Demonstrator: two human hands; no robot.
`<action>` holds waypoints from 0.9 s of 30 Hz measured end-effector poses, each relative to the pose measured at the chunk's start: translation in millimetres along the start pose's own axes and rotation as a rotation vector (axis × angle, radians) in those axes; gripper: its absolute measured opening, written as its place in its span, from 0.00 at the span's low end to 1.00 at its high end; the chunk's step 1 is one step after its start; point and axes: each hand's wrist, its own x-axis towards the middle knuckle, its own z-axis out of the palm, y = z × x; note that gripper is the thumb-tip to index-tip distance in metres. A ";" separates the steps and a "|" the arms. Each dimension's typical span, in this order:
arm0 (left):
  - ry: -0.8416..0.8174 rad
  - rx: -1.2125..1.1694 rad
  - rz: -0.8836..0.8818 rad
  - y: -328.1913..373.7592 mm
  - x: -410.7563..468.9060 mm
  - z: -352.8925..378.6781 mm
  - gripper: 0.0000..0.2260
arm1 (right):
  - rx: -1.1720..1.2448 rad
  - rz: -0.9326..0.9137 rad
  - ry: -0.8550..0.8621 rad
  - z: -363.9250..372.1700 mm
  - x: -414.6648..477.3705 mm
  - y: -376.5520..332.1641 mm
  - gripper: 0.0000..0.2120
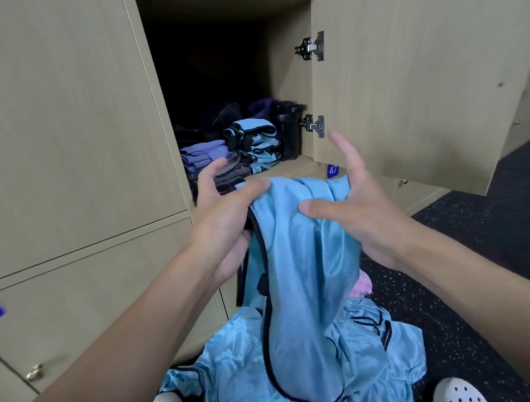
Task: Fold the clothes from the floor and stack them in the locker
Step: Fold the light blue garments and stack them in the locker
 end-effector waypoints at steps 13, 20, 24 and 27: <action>0.114 -0.001 -0.013 2.1 3.8 -10.1 0.34 | -0.069 0.175 0.019 -26.3 8.0 -8.5 0.44; 0.017 -0.003 -0.145 8.9 6.8 -17.0 0.36 | 0.008 0.192 0.302 -36.2 11.8 1.6 0.27; -0.029 0.046 -0.115 10.0 7.6 -19.7 0.36 | 0.009 0.207 0.323 -36.2 8.6 -4.7 0.32; 0.010 0.091 -0.060 8.4 7.6 -20.0 0.32 | -0.056 0.353 0.047 -36.3 4.1 -7.5 0.46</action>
